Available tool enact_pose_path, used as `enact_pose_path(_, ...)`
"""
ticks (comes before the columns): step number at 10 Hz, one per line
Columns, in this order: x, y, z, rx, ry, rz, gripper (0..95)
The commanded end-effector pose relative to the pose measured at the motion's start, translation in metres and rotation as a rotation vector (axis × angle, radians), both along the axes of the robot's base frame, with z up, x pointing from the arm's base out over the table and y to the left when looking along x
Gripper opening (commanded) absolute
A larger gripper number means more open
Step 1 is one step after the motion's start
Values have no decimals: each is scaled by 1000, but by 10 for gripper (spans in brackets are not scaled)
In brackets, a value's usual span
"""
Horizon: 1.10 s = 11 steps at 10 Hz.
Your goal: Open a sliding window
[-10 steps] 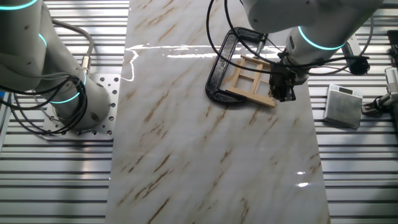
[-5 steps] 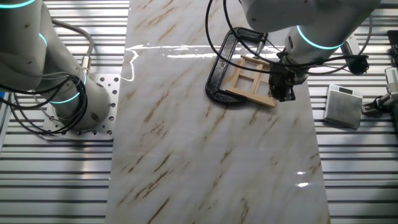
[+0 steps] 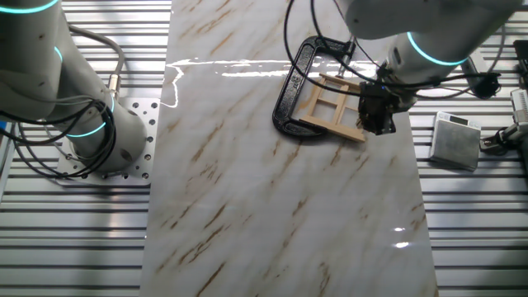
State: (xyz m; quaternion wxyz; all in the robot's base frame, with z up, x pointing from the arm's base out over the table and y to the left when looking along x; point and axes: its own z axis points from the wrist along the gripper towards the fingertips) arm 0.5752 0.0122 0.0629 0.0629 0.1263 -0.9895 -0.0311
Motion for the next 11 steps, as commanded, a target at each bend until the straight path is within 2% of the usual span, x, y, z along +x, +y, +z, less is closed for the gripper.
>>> enact_pose_path(1, -2, 0, 1, 22, -6, 23, 0)
enact_pose_path(6, -2, 0, 1, 23, -11, -11, 0)
enact_pose_path(9, -6, 2, 4, 54, -13, -102, 0)
enact_pose_path(11, -12, 8, -1, 62, -22, -121, 0)
